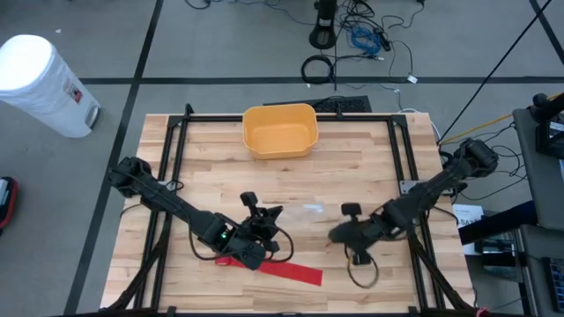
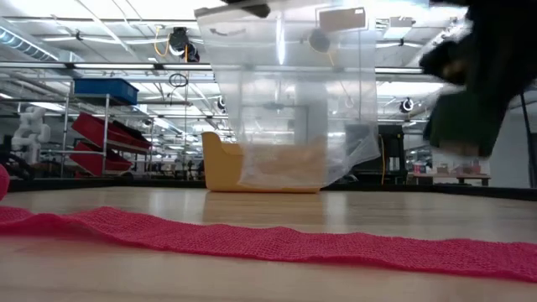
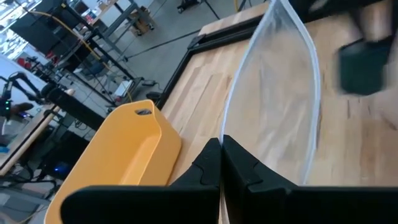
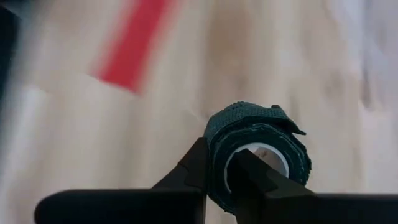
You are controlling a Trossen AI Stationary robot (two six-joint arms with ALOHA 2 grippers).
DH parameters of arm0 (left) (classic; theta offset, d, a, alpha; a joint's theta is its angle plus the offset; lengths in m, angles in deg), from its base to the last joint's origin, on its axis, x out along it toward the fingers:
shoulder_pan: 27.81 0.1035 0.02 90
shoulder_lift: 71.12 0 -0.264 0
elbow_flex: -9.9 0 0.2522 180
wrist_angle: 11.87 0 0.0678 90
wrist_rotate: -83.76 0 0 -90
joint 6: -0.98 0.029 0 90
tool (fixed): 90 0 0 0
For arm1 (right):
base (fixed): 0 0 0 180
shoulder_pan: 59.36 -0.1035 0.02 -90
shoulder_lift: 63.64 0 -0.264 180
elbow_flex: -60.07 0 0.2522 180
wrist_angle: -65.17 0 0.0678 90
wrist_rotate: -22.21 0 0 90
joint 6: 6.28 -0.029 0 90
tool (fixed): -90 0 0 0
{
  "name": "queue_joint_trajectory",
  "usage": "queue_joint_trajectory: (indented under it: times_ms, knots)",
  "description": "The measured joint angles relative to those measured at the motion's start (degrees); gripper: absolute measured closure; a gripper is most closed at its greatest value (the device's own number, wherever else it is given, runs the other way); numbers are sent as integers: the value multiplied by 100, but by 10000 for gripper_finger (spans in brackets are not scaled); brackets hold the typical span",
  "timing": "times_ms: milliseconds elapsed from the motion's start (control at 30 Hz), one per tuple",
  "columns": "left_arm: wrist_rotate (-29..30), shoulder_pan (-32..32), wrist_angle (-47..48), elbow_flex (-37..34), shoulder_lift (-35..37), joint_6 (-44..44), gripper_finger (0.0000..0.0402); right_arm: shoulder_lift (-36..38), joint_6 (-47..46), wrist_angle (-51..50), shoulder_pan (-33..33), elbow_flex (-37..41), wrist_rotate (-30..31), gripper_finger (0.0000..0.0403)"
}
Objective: Roll bandage
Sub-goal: Put the green bandage into the transparent zip bag
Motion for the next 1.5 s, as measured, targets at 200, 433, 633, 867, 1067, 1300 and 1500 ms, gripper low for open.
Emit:
queue_joint_trajectory:
  times_ms: [200,433,633,867,1067,1300,1500]
  knots:
    - [-27,18,-11,-18,0,-121,401,2,769,1290,-774,-775,647,370]
    - [-179,18,-153,-25,0,-120,401,-15,2892,3232,-1050,-1005,2575,370]
    - [-204,18,-145,-26,0,-118,401,-190,3747,3773,-677,-1005,2707,371]
    - [-211,16,-138,-27,0,-118,401,-729,4052,3762,-156,-1000,2888,368]
    - [-219,1,-130,-27,0,-121,401,-857,4089,3722,73,-999,3125,368]
    - [-219,1,-132,-27,0,-123,401,-857,3636,2974,141,-999,3131,367]
    - [-390,1,-231,-27,0,-122,401,-861,3154,2429,141,-999,3156,367]
